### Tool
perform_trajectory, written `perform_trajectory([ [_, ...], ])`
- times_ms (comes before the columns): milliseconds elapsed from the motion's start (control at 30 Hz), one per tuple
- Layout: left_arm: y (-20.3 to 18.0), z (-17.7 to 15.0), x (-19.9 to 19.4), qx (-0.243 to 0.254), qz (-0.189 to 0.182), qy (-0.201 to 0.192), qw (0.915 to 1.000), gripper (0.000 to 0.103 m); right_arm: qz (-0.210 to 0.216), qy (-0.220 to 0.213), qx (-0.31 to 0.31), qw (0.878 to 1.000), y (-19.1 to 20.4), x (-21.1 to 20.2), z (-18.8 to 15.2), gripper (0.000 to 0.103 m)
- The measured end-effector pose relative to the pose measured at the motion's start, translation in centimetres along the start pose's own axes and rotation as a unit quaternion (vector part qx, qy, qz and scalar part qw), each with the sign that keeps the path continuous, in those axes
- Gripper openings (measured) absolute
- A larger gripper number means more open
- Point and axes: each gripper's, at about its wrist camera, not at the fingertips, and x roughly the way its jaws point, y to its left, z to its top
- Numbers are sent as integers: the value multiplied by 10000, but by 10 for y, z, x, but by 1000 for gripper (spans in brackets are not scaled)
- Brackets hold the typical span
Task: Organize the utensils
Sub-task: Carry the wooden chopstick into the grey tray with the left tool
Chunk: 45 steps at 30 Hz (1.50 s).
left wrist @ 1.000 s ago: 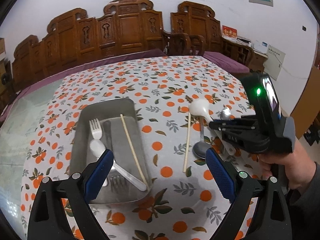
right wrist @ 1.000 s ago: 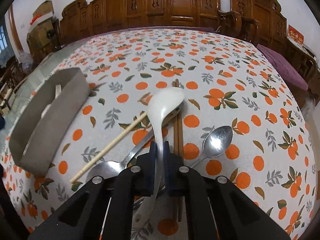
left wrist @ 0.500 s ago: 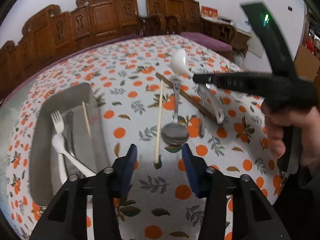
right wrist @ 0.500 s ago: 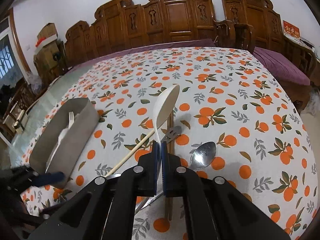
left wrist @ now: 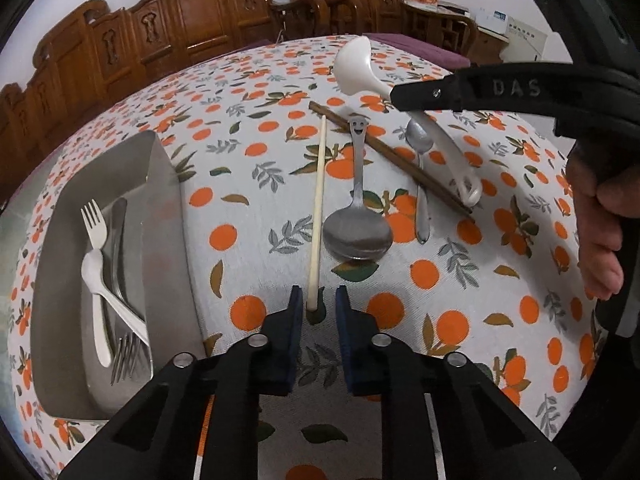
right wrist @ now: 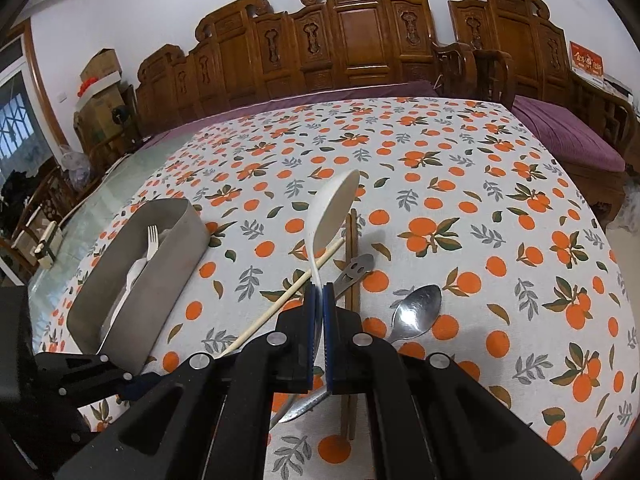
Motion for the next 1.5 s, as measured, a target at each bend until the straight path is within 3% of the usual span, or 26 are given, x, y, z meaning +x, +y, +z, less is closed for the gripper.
perform_trajectory([
  [400,4,2,4,-103,-12,-43,9999,4,8,52,-58,10000,5,3,-4,4],
  [1167,45,-1,-91,-678,-108,-845,9941,4,147,-13,-135,9998,21,-8,-9,4],
  [1500,72,-11,-103,-923,100,-811,9924,4,315,-56,-328,9990,41,-14,-12,4],
])
